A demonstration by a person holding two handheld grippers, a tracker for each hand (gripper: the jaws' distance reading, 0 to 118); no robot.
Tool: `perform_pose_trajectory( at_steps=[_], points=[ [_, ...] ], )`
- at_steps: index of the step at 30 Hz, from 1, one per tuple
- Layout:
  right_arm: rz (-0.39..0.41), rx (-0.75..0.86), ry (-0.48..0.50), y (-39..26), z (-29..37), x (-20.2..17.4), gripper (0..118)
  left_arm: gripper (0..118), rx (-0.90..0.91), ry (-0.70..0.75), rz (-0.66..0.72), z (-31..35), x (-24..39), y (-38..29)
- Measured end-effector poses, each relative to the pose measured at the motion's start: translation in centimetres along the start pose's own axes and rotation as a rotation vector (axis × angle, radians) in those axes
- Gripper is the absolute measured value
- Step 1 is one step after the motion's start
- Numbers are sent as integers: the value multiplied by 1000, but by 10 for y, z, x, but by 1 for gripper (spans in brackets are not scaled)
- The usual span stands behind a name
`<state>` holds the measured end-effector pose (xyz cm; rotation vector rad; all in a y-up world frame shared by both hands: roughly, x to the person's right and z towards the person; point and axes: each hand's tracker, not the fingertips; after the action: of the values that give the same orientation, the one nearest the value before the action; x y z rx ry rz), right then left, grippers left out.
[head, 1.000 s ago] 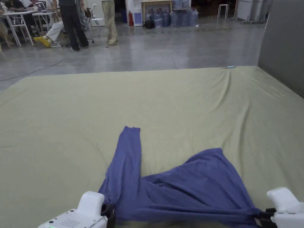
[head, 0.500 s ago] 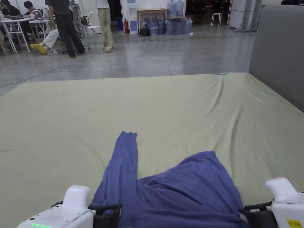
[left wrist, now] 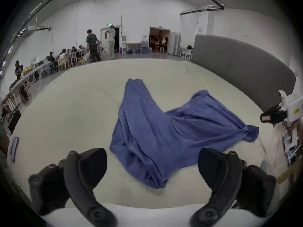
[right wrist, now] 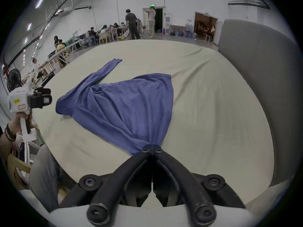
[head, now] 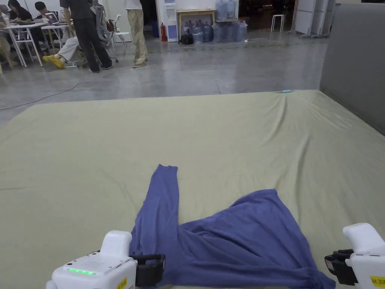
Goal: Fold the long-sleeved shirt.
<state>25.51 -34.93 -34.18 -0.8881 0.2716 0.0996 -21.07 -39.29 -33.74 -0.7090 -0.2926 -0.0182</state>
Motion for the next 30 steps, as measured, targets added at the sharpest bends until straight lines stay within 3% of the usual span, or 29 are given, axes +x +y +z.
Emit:
perform_pose_trajectory(
  at_steps=[2, 3, 4, 5, 6, 14, 17, 18, 25, 26, 28, 30],
  points=[
    [4, -4, -5, 1, -4, 0, 0, 103, -72, 21, -23, -19, 2, -3],
    [6, -9, -8, 7, -8, 2, 0, 93, -105, 41, -39, -29, 2, -5],
    [9, -14, -10, 13, -13, 4, 0, 74, -120, 40, -52, -37, 3, -8],
    [13, -17, -12, 18, -18, 6, 0, 44, -125, 32, -57, -42, 3, -11],
    [19, -21, -14, 23, -25, 7, 0, 3, -125, 26, -58, -45, 3, -13],
    [50, -8, -31, 138, -103, 25, 0, 2, -88, -18, -19, -37, -3, -13],
    [60, -31, -28, 183, -149, 30, 71, 2, -87, -35, 16, -35, -8, -11],
    [62, -47, -33, 193, -166, 31, 75, 2, -88, -39, 21, -35, -9, -10],
    [32, -186, -70, 215, -256, 29, 72, 2, -89, -41, 28, -38, -10, -7],
    [20, -210, -71, 212, -262, 29, 64, 2, -89, -42, 31, -38, -11, -7],
    [14, -285, -78, 203, -277, 26, 27, 2, -91, -44, 35, -39, -12, -6],
    [46, -240, -75, 196, -277, 19, 0, 2, -89, -44, 33, -39, -12, -4]
  ],
)
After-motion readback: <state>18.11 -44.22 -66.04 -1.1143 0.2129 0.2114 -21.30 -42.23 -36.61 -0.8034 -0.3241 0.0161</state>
